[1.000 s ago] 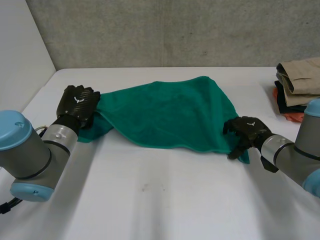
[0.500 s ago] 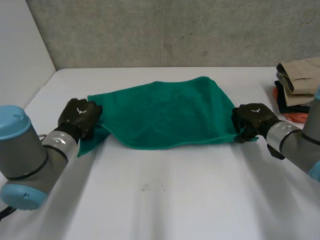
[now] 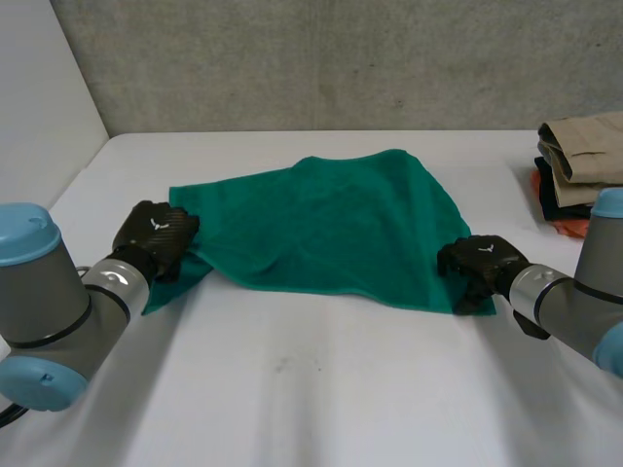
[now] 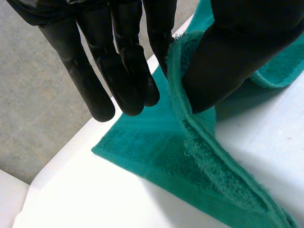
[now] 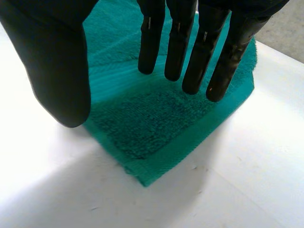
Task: Fold the laundry.
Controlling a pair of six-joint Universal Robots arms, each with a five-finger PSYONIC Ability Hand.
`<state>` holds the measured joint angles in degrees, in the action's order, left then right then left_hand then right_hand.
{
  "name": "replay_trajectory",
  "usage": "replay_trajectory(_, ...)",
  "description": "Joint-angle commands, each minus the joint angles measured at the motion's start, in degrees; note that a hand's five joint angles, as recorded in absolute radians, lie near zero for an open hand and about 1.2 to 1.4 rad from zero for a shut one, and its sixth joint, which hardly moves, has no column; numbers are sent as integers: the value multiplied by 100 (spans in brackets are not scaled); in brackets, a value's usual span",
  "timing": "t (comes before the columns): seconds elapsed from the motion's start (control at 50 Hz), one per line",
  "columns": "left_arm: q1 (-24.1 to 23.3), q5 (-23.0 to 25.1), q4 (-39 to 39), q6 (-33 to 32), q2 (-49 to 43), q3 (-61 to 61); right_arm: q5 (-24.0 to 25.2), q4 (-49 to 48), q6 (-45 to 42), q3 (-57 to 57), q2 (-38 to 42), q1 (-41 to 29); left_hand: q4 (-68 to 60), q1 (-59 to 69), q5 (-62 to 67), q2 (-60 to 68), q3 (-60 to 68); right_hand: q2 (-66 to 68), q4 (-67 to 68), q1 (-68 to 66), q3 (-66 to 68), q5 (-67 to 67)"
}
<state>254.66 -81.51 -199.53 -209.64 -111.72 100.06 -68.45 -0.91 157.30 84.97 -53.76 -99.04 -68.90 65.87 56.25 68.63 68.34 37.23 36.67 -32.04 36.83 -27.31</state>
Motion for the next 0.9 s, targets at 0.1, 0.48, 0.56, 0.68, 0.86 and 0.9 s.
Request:
replay_trajectory(0.1, -100, -32, 256, 142, 562, -487, 7, -58, 458, 599, -767, -36, -1110, 1413, 1375, 1137, 1166, -1368, -1312, 849, -1329, 1376)
replay_trajectory(0.48, -680, -67, 432, 854, 1557, -1129, -1819, -973, 4055, -990, -144, -3164, -1110, 1413, 1375, 1137, 1166, -2723, -2667, 2204, -2683, 2731)
replay_trajectory(0.56, -760, -75, 441, 854, 1539, -1217, -2365, -1034, 4221, -1535, 339, -3490, -1110, 1413, 1375, 1137, 1166, -2723, -2667, 2204, -2683, 2731)
replay_trajectory(0.68, -786, -84, 441, 854, 1539, -1287, -2638, -1227, 4687, -1958, 981, -3552, -1110, 1413, 1375, 1137, 1166, -2723, -2667, 2204, -2683, 2731)
replay_trajectory(0.86, -733, -84, 441, 854, 1557, -1261, -2875, -1448, 3942, -1809, 1245, -3070, -1110, 1413, 1375, 1137, 1166, -2723, -2667, 2204, -2683, 2731)
replay_trajectory(0.9, -725, -84, 441, 854, 1557, -1243, -2919, -1439, 3460, -1591, 1176, -2536, -1110, 1413, 1375, 1137, 1166, -2723, -2667, 2204, -2683, 2731)
